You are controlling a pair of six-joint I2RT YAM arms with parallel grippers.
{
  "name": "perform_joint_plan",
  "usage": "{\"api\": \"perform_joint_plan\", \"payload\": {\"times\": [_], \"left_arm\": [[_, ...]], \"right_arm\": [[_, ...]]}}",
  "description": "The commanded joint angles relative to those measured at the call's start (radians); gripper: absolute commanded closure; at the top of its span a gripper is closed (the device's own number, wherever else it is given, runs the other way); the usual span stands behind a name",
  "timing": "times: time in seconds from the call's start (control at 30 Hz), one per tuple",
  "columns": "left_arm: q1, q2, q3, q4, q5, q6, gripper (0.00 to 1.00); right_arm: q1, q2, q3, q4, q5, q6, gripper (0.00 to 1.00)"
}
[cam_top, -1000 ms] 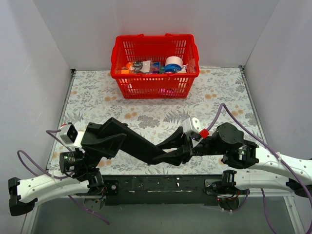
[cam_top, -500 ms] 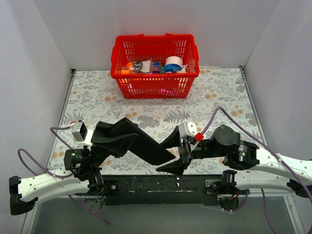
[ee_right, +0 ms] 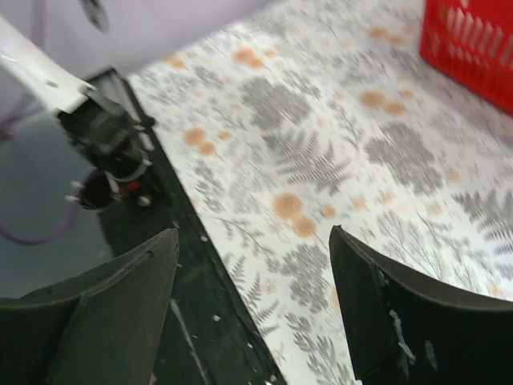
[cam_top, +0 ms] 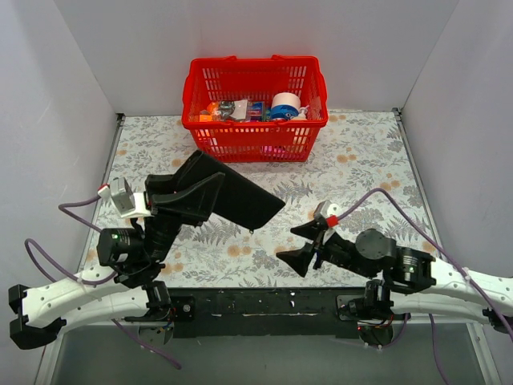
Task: Sort the hair-cutting tools
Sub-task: Zip the hairdressing tool bag.
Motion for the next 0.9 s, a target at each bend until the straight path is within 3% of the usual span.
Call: {"api": "perform_joint_plan", "payload": {"times": [0.0,0.3,0.43,0.87], "left_arm": [[0.003,0.07,0.077,0.017,-0.167,0.088,1.0],[0.005,0.107,0.075,0.079,-0.303,0.073,1.0],[0.005,0.09,0.077,0.074,-0.366,0.059,1.0],[0.003,0.093,0.085,0.037,-0.576,-0.031,1.0]], "right_arm": [[0.008,0.045,-0.083,0.06,0.262,0.05,0.18],[0.008,0.182,-0.115,0.411,0.41,-0.079,0.22],[0.008,0.17,-0.141,0.527,0.37,-0.116,0.27],[0.008,0.289,-0.063,0.666,0.247,-0.172,0.27]]}}
